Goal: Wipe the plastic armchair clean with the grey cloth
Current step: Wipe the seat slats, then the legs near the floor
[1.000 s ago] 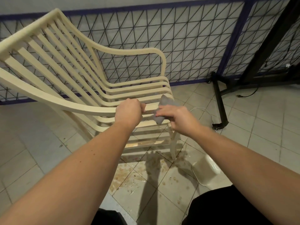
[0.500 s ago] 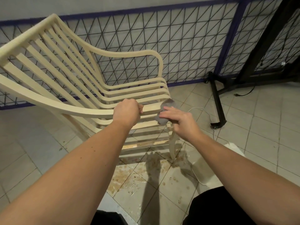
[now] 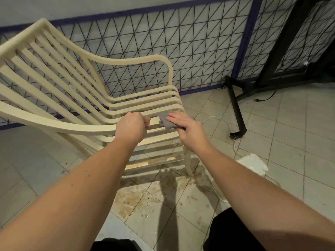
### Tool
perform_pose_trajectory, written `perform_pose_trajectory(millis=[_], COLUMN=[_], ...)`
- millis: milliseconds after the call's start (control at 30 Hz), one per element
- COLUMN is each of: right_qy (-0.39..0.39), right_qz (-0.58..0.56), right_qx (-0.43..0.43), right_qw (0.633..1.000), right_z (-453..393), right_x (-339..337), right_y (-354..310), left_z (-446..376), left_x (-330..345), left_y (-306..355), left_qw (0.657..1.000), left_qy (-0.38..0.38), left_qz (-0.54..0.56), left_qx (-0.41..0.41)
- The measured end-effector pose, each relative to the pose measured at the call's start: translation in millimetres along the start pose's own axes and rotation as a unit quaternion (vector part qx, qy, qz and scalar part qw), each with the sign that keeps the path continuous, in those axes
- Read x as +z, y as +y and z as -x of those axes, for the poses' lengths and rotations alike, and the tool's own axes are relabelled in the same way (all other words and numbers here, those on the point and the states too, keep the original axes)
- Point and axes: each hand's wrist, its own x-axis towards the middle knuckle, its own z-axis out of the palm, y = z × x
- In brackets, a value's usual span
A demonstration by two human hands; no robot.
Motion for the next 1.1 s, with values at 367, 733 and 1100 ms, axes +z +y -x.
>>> perform_pose_trajectory(millis=[367,733,1100], right_qy=[0.107,0.397,0.251], right_qz=[-0.171,-0.178,-0.102], right_qx=[0.239,0.343,0.254], right_qw=[0.95,0.833,0.928], right_z=[-17.8,41.3,1.9], right_x=[-51.0,24.2,57.0], right_y=[24.0,-1.7,-54.0], left_z=[2.0,-1.4,2.9], left_x=[2.7,-8.8,-18.6], left_y=[-1.1,-9.7,-14.7], left_qw=[0.999,0.996,0.989], left_qy=[0.009,-0.073,-0.115], left_qz=[0.035,0.011,0.029], left_qx=[-0.008,0.045,0.083])
